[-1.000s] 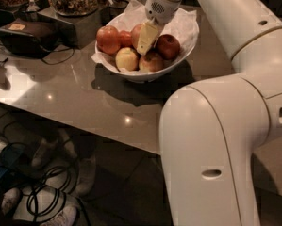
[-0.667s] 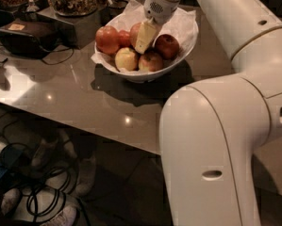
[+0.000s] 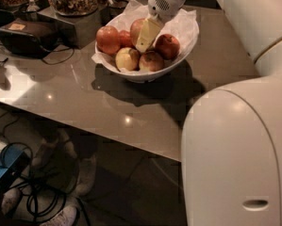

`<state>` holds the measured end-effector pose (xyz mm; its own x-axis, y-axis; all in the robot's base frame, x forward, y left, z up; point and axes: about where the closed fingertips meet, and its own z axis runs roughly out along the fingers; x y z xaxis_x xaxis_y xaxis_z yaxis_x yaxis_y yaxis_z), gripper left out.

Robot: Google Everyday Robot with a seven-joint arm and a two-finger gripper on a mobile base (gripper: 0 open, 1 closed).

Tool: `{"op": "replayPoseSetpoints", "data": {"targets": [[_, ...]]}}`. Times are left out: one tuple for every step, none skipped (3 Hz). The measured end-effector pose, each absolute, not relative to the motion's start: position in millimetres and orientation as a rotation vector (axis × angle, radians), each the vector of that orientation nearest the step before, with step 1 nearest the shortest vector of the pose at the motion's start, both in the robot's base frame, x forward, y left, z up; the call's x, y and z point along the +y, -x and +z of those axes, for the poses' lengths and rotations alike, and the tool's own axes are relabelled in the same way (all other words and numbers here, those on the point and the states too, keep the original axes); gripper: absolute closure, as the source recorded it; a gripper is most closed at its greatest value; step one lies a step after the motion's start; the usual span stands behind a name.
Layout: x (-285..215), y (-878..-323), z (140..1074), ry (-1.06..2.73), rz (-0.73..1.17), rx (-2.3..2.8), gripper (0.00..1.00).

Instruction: Pick apple from white bowl

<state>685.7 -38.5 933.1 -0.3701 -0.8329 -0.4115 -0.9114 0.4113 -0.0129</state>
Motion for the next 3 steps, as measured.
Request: {"op": "replayPoseSetpoints", "data": {"targets": [[-39.0,-677.8,934.2,1.501,0.335,2.31,1.0],[-37.6,-666.4,943.0,1.521,0.357,2.276,1.0],[-33.5,-645.5,966.3,1.539,0.33,2.208,1.0]]}}
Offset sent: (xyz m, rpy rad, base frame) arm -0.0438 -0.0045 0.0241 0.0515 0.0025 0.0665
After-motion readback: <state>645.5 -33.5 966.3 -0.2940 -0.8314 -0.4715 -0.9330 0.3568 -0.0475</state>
